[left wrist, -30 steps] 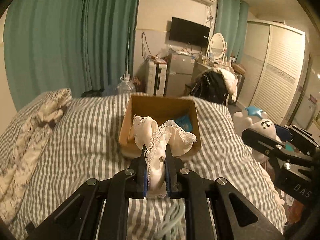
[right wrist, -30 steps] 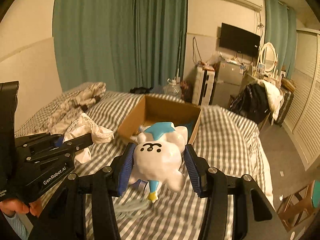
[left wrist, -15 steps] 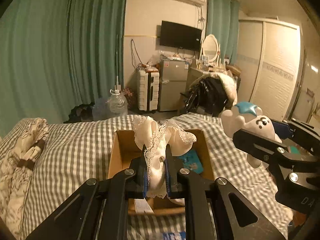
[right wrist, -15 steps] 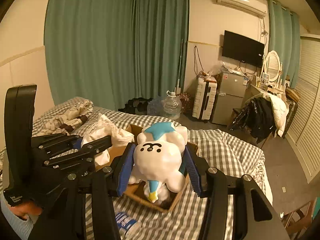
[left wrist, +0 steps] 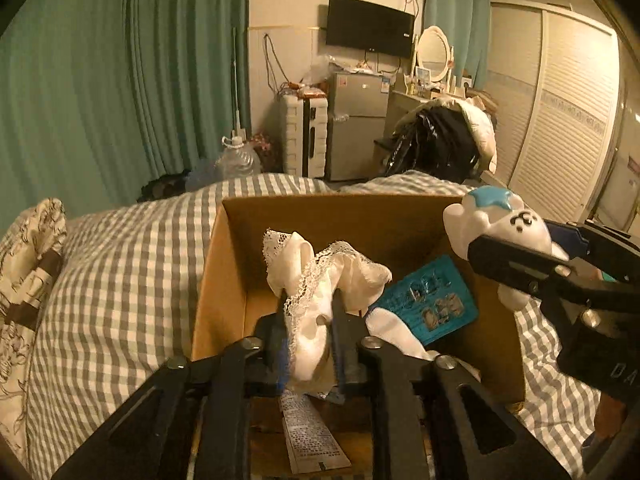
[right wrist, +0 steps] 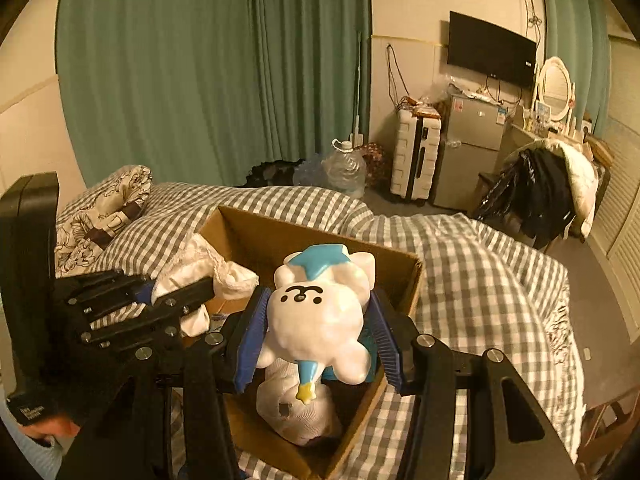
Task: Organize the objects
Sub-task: 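Lower the lace cloth and plush toy into the box and open both tools, then grasp the pale green folding hanger with the left tool and lift it, then hold the hanger in the left tool while the right tool grasps the water bottle, then lower the hanger and water bottle into the box and open both tools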
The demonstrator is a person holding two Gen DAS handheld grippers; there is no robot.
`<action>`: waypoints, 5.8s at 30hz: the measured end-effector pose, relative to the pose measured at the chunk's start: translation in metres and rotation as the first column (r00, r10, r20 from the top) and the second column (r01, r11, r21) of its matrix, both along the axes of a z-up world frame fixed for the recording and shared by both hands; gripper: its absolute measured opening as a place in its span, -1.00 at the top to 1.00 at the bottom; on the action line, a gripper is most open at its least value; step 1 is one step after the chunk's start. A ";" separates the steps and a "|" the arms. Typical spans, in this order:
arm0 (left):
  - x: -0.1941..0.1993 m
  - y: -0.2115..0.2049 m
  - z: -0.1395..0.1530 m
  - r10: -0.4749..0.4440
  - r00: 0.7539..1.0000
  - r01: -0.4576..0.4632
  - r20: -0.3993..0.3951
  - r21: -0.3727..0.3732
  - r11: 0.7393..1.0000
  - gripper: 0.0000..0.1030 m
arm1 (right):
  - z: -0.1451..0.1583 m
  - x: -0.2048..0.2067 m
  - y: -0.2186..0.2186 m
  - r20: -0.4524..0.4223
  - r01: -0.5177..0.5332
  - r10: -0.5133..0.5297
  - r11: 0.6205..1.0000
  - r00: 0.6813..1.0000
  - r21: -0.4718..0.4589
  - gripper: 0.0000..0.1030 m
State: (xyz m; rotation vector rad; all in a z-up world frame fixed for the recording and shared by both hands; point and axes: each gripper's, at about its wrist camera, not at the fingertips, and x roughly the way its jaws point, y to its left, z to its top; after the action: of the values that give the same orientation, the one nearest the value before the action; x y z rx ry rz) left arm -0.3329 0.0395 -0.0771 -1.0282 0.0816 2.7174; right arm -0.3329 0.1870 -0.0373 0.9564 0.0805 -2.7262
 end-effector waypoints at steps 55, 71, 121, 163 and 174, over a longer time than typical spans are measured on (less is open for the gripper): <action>0.231 0.036 -0.093 -0.010 0.959 0.070 0.283 -0.204 0.976 -0.40 | -0.065 0.230 0.045 0.190 0.114 -0.119 0.993 0.974 0.039 -0.69; 0.218 0.040 -0.101 -0.075 0.928 0.128 0.366 -0.123 0.984 -0.16 | -0.070 0.230 0.048 0.215 0.132 -0.138 0.990 0.967 0.043 -0.69; 0.171 -0.107 -0.044 0.197 0.957 -0.225 0.214 0.118 0.967 0.74 | -0.153 0.101 -0.101 0.389 0.192 -0.222 0.975 0.894 0.113 -0.81; 0.085 -0.025 0.080 0.077 0.996 -0.075 -0.054 0.035 0.997 0.73 | 0.063 0.111 -0.026 -0.140 -0.004 -0.005 0.998 0.990 -0.059 -0.78; 0.010 -0.010 0.039 0.029 0.999 -0.028 -0.028 0.052 0.998 0.73 | 0.051 0.020 -0.020 -0.157 0.001 -0.013 0.997 0.987 -0.074 -0.78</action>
State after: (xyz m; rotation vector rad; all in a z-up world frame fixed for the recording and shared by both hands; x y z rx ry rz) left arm -0.3225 0.0299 -0.0377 -0.9839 0.0015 2.7447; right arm -0.3130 0.1669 0.0138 0.7217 0.0057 -2.7857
